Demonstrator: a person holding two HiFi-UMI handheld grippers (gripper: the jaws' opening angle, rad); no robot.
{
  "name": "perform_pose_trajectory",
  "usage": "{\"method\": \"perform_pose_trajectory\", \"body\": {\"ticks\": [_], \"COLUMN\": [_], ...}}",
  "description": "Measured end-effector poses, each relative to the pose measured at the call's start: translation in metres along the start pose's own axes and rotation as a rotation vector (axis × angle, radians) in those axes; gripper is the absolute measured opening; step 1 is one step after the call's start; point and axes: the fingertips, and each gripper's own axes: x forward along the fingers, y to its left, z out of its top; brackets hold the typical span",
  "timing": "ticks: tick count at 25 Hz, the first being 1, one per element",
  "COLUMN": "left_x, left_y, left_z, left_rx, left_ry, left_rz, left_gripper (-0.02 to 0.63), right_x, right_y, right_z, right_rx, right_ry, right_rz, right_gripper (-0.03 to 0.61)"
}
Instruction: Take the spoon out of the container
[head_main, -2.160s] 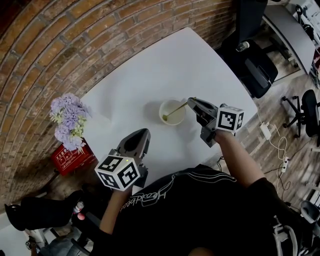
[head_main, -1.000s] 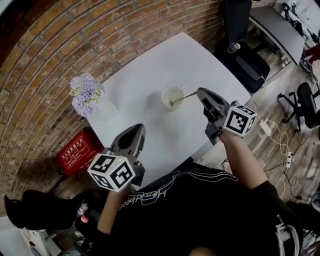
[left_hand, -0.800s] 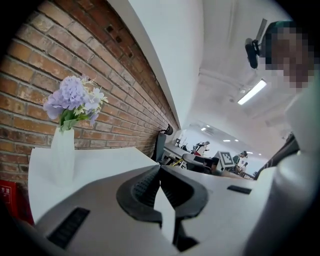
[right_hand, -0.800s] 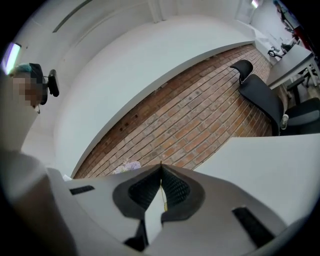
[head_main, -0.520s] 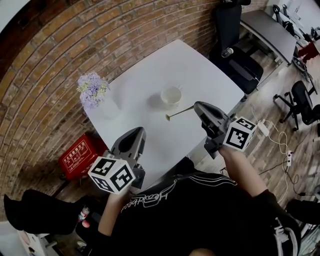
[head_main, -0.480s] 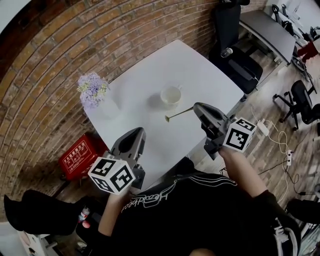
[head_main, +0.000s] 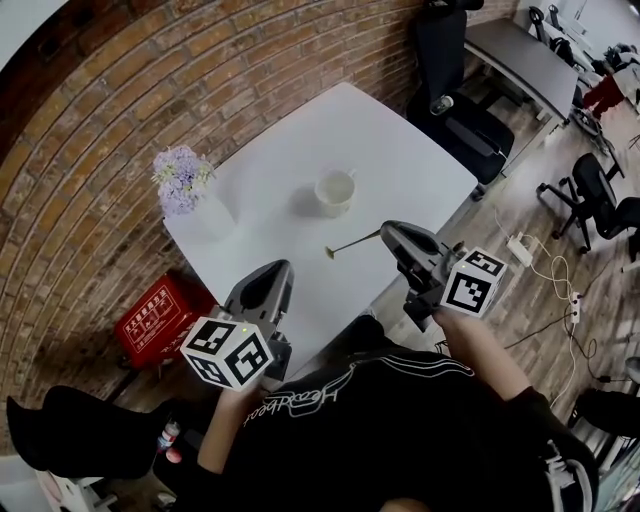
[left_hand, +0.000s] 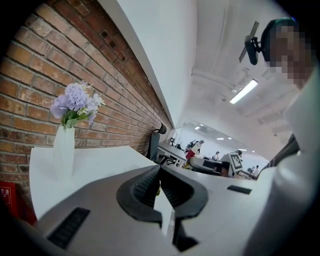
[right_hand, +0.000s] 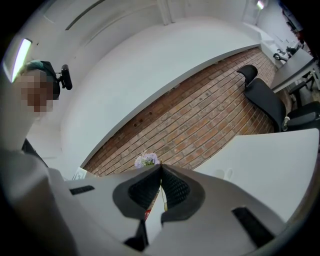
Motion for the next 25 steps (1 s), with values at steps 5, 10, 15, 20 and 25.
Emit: {"method": "perform_pose_trajectory", "body": {"ticks": [5,10,15,20,25], "left_x": [0.005,0.012,0.02,0.027,0.035], "left_y": [-0.006,-0.008,-0.006,-0.004,-0.003], "left_z": [0.001,0.0,-0.001,-0.002,-0.003], "left_rx": [0.006,0.005,0.0,-0.005,-0.008], "left_ry": [0.002,0.009,0.019,0.028,0.037], "left_rz": [-0.011,-0.009,-0.002,0.002,0.003], "left_gripper": [0.005,0.005,0.005,0.005,0.005], "right_x": [-0.005,-0.007,-0.002,-0.001,0.0], "right_y": [0.001,-0.008,-0.014,-0.022,-0.03], "right_z": [0.004,0.006,0.011,0.013,0.014], "right_rx": [-0.003,0.015,0.025,0.027,0.032], "right_ry": [-0.008,-0.011,-0.012,-0.006,0.0], "right_rz": [0.008,0.006,0.017,0.016,0.012], "right_gripper": [-0.002,-0.002,-0.002,-0.002,-0.002]}}
